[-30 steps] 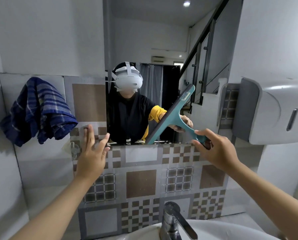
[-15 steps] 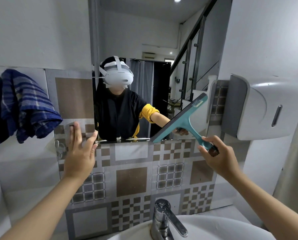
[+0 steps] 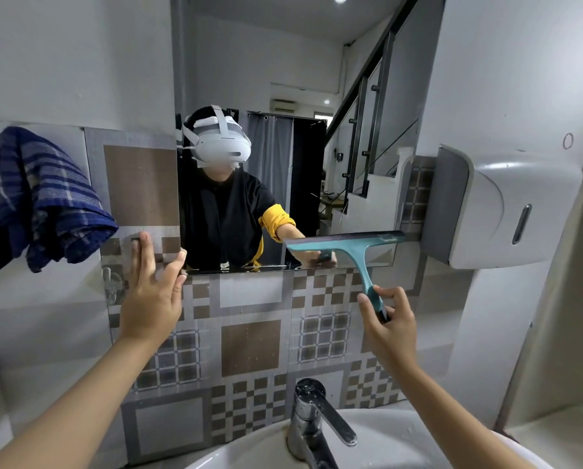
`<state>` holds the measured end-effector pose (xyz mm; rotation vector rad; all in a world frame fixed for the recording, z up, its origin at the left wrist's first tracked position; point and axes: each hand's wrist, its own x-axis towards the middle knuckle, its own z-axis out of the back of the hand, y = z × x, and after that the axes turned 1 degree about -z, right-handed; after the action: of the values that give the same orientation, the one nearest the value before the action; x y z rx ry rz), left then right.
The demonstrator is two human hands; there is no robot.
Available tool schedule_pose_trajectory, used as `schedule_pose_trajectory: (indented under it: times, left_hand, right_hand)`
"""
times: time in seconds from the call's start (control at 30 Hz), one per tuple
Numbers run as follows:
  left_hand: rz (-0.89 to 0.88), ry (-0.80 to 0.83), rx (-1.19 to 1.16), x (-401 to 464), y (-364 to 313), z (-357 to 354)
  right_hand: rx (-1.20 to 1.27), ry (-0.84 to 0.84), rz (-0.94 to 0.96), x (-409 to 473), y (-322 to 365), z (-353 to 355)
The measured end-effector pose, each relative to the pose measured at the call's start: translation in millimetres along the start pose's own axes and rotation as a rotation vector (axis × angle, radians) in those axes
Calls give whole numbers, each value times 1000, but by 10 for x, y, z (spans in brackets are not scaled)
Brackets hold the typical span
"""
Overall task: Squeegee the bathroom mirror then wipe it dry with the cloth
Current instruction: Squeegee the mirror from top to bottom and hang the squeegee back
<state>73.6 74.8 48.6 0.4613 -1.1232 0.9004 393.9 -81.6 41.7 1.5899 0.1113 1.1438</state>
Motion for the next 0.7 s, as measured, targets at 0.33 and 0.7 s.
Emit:
schedule_pose_trajectory:
  times: [0.33, 0.7]
  left_hand:
    - [12, 42, -27, 3, -23, 73]
    - [21, 46, -28, 3, -65, 85]
  right_hand:
    - [170, -155, -217, -188, 161, -288]
    - [283, -211, -391, -295, 379, -489]
